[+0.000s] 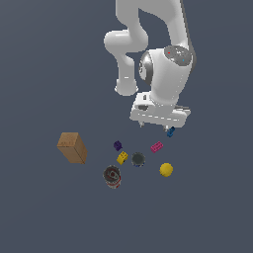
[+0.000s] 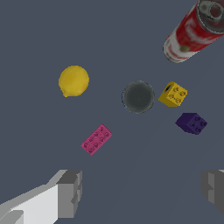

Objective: Pick up a designated object from a clutter of objects.

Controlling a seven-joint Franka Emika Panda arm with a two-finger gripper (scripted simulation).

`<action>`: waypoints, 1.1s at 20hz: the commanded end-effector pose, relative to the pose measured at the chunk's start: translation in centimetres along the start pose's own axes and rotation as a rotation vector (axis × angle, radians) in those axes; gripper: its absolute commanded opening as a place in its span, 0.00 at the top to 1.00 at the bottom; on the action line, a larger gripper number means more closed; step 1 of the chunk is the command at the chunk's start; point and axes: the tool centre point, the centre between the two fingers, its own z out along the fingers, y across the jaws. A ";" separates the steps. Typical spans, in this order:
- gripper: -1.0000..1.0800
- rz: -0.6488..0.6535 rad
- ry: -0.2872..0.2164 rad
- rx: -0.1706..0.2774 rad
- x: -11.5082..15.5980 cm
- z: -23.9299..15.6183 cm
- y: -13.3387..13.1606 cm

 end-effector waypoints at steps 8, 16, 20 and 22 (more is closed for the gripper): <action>0.04 0.094 0.011 0.011 -4.2 4.3 -5.8; 0.04 0.164 0.011 0.026 -8.1 7.4 -9.6; 0.04 0.187 0.010 0.033 -9.6 8.4 -10.8; 0.04 0.196 0.009 0.036 -10.2 8.7 -11.2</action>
